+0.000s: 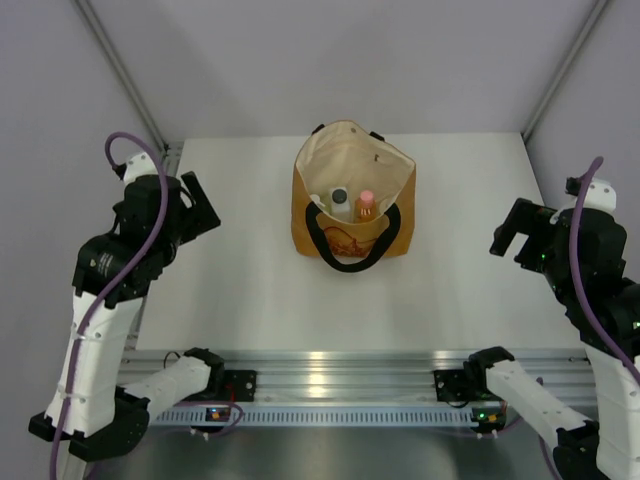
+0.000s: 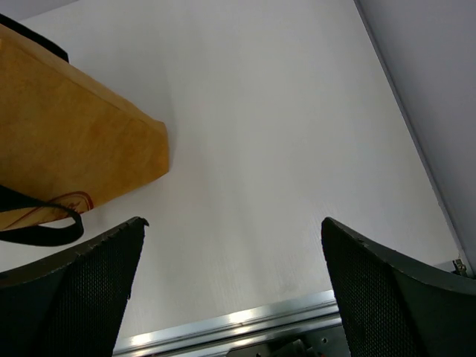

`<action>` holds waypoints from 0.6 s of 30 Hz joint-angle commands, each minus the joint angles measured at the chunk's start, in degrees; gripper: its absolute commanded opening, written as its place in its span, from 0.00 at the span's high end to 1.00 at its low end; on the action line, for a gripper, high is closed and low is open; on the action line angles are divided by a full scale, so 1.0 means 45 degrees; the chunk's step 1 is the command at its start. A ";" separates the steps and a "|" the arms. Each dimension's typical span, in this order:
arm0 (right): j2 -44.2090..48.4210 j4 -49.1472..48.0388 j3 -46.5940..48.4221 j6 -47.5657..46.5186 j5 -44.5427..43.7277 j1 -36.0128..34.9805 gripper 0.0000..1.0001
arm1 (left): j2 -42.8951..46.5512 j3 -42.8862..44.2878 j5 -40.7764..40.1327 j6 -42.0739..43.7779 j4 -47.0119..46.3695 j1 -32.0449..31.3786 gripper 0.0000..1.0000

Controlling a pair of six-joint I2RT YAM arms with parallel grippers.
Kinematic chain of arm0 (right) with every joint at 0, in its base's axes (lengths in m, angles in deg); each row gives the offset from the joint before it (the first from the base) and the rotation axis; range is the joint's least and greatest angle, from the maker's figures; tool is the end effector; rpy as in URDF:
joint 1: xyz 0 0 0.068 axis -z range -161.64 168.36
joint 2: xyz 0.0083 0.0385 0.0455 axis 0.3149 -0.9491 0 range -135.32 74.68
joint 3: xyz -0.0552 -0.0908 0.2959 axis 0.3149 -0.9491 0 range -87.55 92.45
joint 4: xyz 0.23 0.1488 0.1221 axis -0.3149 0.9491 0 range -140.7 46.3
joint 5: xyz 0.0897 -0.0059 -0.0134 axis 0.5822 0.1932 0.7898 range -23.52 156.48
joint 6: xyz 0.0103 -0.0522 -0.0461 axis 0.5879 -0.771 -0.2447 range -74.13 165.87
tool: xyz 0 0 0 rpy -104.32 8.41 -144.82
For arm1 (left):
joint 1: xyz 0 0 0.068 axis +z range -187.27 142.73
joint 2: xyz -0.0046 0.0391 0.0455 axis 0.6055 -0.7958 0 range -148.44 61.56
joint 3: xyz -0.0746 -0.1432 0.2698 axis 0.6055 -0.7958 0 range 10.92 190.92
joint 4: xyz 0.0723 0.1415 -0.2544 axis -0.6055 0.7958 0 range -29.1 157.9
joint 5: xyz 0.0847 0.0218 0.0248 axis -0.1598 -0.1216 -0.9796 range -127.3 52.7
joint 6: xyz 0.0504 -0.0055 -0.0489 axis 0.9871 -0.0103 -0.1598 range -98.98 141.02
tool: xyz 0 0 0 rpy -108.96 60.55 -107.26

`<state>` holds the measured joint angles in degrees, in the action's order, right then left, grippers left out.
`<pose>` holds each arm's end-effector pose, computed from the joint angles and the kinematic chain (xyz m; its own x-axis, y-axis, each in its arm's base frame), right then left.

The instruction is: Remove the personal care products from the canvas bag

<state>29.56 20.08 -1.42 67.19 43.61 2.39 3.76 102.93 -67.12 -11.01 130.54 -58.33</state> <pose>0.0927 0.0034 0.5006 -0.4190 0.2286 -0.8787 0.2397 0.9613 0.1358 0.1597 -0.0308 0.5115 -0.4235 -0.3300 -0.8436 -0.3431 0.9203 -0.1877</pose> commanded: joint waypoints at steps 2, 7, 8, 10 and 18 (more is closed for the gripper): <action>0.0183 -0.0065 0.0314 0.0223 -0.0132 -0.0163 0.01 | -0.0434 0.1349 0.1156 -0.0829 -0.0458 -0.0027 0.02; 0.0496 -0.0534 -0.0232 0.0359 0.0862 -0.0163 0.01 | -0.1782 0.2501 0.3537 -0.2564 -0.0769 -0.0047 0.02; 0.0458 -0.0554 -0.0291 0.0456 0.1058 -0.0182 0.01 | -0.2055 0.2716 0.4315 -0.2898 -0.0983 -0.0027 0.02; 0.0321 -0.0534 -0.0389 0.0535 0.1544 -0.0163 0.01 | -0.2876 0.2777 0.5178 -0.3677 -0.1335 -0.0027 0.02; 0.0243 -0.0983 -0.1716 0.0184 0.2406 -0.0163 0.01 | -0.5475 0.2797 0.8637 -0.4268 -0.3403 -0.0281 0.02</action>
<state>31.29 18.75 -6.76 68.81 51.57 2.37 -19.76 114.66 -36.59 -27.73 121.82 -58.70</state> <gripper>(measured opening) 0.993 0.982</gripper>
